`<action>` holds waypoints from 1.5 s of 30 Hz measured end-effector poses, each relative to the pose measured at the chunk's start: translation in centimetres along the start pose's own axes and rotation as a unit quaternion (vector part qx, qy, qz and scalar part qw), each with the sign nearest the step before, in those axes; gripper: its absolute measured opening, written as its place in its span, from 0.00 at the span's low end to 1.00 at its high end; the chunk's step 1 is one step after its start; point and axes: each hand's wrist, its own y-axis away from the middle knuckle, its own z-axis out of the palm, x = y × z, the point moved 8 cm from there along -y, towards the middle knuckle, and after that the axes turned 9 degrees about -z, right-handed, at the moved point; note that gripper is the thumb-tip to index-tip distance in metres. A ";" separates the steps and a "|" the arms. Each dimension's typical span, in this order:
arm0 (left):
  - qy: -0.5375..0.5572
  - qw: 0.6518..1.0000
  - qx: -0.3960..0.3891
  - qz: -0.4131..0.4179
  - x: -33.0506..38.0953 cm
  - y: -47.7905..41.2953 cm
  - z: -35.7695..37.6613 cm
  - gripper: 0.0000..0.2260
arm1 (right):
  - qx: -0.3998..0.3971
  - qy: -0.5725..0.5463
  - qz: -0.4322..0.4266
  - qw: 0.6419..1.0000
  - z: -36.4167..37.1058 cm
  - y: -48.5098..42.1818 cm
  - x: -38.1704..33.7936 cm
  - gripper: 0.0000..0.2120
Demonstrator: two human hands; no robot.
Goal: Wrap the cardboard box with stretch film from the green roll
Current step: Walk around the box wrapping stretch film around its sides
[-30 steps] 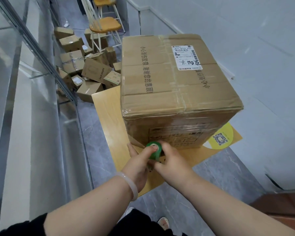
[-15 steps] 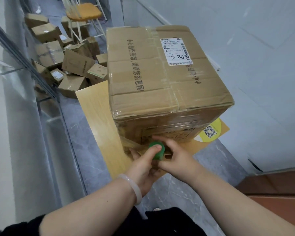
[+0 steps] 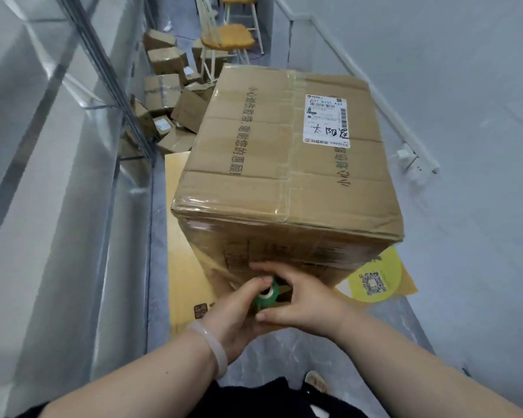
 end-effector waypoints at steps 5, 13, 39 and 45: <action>0.087 0.987 0.076 0.115 -1.9 1.0 2.6 0.57 | -0.104 0.040 -0.002 0.994 -1.6 0.3 1.8 0.29; 0.188 0.971 0.098 0.108 -4.2 1.3 5.6 0.50 | -0.156 0.038 -0.047 0.986 -3.5 2.1 2.0 0.36; 0.357 0.873 0.232 0.237 -8.9 -1.5 15.8 0.56 | -0.415 0.170 -0.138 0.883 -12.1 6.7 6.3 0.34; 0.332 0.888 0.228 0.222 -9.0 -2.7 17.8 0.55 | -0.365 0.153 -0.182 0.900 -14.2 6.1 6.6 0.33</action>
